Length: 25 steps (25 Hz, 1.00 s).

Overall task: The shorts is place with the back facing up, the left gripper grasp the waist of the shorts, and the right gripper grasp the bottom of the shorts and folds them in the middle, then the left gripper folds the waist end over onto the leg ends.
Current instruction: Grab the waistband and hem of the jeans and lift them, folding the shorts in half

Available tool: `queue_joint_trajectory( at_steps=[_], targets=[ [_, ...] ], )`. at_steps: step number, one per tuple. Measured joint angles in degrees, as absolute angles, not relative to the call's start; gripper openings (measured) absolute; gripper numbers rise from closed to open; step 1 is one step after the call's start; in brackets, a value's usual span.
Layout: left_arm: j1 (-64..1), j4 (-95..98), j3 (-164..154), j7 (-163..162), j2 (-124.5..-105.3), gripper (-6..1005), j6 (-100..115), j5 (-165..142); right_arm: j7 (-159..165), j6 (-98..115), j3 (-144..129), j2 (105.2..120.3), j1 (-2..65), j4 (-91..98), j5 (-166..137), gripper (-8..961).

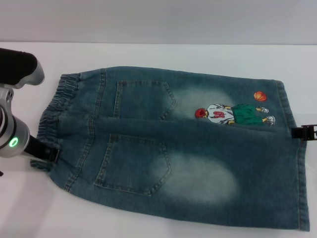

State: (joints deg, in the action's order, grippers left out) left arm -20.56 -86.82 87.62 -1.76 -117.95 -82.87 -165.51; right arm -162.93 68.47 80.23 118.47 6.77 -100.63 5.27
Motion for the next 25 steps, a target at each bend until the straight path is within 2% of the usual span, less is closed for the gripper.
queue_joint_trajectory(
  at_steps=[4,18,23,25],
  targets=[
    [-20.29,-88.54,87.54,-1.77,-117.94,6,-82.89,-165.50,-162.96,68.44,80.25,118.48,6.76,-100.62,5.27,659],
    [-20.88,-90.95,91.48,-1.15,-117.71,20,-86.96,-165.49,-162.95,68.02,80.24,118.48,7.27,-99.99,5.27,659],
    [-20.81,-90.12,91.25,-0.54,-117.78,216,-87.51,-165.50,-162.95,68.02,80.24,118.47,7.41,-99.99,5.27,659],
    [-20.61,-89.71,91.23,-0.53,-117.82,254,-87.45,-165.50,-162.95,68.00,80.24,118.48,7.53,-99.94,5.27,659]
  ],
)
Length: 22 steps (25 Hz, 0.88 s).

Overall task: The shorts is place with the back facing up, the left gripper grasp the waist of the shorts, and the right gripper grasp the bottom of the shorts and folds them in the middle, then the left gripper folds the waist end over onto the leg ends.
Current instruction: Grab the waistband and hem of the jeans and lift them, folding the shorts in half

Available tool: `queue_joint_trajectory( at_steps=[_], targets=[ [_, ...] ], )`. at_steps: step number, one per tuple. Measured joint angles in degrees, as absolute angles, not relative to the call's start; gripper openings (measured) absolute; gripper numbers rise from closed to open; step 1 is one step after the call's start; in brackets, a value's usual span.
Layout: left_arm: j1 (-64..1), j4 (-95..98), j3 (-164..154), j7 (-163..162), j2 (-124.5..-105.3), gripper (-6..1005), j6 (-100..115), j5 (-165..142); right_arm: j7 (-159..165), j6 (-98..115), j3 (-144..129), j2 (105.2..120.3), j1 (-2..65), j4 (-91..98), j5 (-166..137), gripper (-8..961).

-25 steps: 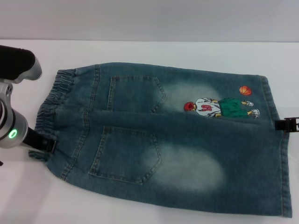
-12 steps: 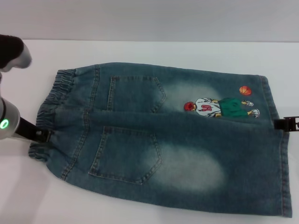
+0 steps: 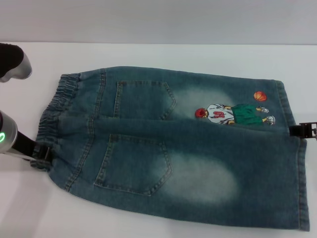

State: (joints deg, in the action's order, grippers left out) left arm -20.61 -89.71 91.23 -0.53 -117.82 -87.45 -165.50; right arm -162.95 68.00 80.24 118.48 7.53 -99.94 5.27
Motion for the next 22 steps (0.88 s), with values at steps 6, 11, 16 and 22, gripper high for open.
queue_joint_trajectory(
  at_steps=[6,11,16,22],
  targets=[
    [-20.81,-88.27,91.23,-0.52,-117.85,369,-86.95,-165.50,-162.95,67.86,80.48,118.42,8.76,-99.33,5.27,659],
    [-21.94,-85.63,91.60,0.06,-117.86,665,-85.96,-165.50,-162.95,67.84,80.50,118.40,9.67,-98.38,5.27,659],
    [-22.58,-84.39,91.69,0.24,-117.84,718,-85.38,-165.50,-162.95,67.87,80.51,118.39,9.81,-98.26,5.27,659],
    [-23.62,-82.70,92.03,0.87,-117.86,727,-85.32,-165.43,-162.95,67.91,80.51,118.38,9.86,-98.24,5.27,659]
  ],
)
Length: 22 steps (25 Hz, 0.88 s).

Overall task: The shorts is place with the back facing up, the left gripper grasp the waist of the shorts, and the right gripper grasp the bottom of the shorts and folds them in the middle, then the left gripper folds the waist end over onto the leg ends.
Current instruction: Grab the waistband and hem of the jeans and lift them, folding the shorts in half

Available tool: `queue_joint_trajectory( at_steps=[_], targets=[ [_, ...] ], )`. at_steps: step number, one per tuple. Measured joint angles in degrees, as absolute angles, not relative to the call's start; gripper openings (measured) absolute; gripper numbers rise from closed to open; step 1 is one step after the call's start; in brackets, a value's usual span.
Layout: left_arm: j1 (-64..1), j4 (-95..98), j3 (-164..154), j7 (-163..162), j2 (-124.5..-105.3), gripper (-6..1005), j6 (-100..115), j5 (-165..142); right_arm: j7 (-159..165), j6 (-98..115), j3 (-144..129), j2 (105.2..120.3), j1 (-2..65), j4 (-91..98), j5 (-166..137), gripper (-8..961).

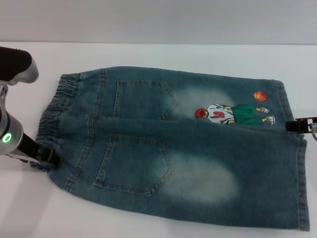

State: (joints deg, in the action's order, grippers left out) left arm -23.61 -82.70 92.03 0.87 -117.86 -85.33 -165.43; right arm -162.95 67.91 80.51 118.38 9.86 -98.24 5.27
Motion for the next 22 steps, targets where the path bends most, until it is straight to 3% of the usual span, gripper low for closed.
queue_joint_trajectory(
  at_steps=[22],
  targets=[
    [-24.98,-80.49,92.37,0.97,-117.95,726,-85.64,-165.18,-162.98,68.12,80.86,118.39,10.26,-97.84,5.27,658]
  ],
)
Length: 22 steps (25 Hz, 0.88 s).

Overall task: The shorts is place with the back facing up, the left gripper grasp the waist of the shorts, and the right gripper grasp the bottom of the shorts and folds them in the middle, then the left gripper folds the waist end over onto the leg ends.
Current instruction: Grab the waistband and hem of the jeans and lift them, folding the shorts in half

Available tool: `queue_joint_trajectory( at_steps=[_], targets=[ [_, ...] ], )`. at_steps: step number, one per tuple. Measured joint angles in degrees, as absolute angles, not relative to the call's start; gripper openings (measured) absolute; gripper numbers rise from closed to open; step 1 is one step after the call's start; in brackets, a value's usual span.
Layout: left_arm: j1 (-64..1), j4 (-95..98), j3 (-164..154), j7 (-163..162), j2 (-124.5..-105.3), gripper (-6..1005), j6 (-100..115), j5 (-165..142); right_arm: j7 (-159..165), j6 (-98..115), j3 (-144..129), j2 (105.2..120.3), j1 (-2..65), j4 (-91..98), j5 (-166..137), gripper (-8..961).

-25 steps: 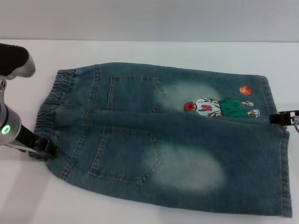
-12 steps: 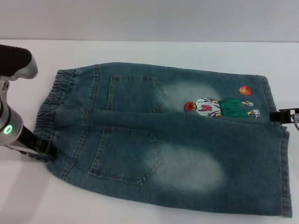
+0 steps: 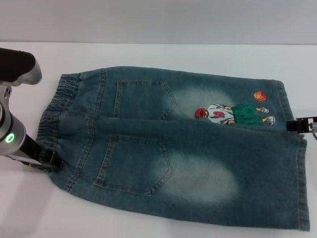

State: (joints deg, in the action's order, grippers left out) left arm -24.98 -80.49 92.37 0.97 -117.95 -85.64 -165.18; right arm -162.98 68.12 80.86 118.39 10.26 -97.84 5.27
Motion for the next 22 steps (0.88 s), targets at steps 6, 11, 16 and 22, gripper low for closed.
queue_joint_trajectory(
  at_steps=[6,11,16,22],
  targets=[
    [-24.97,-80.50,92.11,0.96,-118.04,723,-85.78,-165.11,-163.01,68.16,80.86,118.39,10.03,-97.81,5.27,658],
    [-25.06,-80.67,91.93,0.70,-118.04,720,-85.96,-165.06,-163.03,68.18,80.86,118.38,9.88,-97.99,5.27,658],
    [-24.91,-81.71,91.85,0.50,-118.06,718,-85.74,-165.03,-163.04,68.17,80.86,118.39,9.85,-97.99,5.27,658],
    [-24.35,-82.85,91.82,0.34,-118.12,614,-84.99,-164.96,-163.04,68.24,80.86,118.39,9.79,-98.04,5.27,658]
  ],
)
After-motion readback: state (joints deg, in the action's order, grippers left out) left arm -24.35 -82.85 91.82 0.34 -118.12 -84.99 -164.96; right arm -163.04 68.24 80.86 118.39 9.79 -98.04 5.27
